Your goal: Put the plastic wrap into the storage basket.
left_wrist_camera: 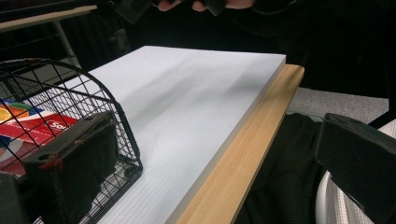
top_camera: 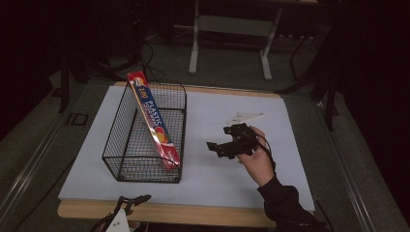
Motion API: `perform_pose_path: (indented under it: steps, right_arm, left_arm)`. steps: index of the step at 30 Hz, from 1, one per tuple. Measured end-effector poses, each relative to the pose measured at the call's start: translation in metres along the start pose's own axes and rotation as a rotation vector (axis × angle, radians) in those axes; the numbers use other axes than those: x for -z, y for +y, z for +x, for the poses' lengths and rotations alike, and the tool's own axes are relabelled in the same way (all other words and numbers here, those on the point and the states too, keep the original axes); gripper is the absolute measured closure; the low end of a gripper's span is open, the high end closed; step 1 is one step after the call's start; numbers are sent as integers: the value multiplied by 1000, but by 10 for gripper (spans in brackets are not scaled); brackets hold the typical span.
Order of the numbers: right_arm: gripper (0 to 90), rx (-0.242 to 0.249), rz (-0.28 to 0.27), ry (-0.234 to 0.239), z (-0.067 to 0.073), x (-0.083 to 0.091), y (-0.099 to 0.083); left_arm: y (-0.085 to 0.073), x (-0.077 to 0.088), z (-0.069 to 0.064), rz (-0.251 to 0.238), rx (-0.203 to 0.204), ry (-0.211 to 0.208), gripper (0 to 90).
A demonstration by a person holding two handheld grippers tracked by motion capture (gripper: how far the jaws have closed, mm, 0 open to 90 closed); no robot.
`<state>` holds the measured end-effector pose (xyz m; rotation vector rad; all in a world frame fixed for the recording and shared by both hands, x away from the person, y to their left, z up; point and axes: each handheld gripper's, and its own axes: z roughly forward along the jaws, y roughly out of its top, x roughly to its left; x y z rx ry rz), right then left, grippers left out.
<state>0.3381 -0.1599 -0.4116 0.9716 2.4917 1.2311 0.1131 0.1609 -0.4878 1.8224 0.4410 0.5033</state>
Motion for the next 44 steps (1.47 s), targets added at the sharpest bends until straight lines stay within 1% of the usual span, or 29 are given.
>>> perform_pose_path:
  steps: [7, 11, 14, 15, 18, 20, 22, 24, 26, 27, 30, 31, 35, 38, 40, 44]
  right_arm:
    - [150, -8, 7, -13, -9, 8, -31]
    - [153, -13, 9, -38, -12, 13, -51]
    - [147, -31, 11, -42, -15, 15, -64]
    - [146, -32, 12, -51, -16, 16, -70]
    - [145, -43, 5, -58, -19, 19, -82]
    - [144, -58, -13, -53, -19, 23, -90]
    - [144, -57, -17, -71, -20, 26, -96]
    - [145, -65, -33, -74, -20, 31, -102]
    - [145, -68, -31, -75, -20, 32, -104]
    - [145, -58, -36, -98, -20, 37, -110]
    - [145, -50, -39, -123, -20, 41, -116]
    - [145, -53, -37, -123, -21, 41, -117]
    - [145, -39, -33, -141, -22, 40, -122]
    - [145, -11, -30, -161, -21, 36, -125]
    - [145, 0, -21, -168, -20, 34, -126]
    - [148, 2, -34, -167, -19, 32, -127]
  left_arm:
    - [0, 0, 0, 4, -3, -1, 1]
    - [0, -1, 0, 5, -3, -1, 1]
    - [0, -1, 0, 5, -3, 0, 1]
    - [0, -1, 0, 6, -3, 0, 1]
    - [0, -1, 0, 8, -5, 0, 1]
    - [0, -1, -1, 7, -4, -1, 1]
    - [0, -1, -1, 9, -3, -3, 1]
    - [0, -1, -1, 8, -3, -4, 1]
    - [0, -1, -1, 8, -6, -6, 1]
    - [0, -1, -1, 9, -5, -6, 1]
    - [0, -1, -1, 9, -5, -7, 1]
    - [0, -1, -1, 10, -6, -7, 1]
    - [0, -1, -1, 10, -7, -7, 1]
    - [0, -1, -1, 10, -7, -8, 1]
    - [0, -1, -1, 11, -8, -7, 1]
    - [0, -1, -1, 8, -7, -7, 1]
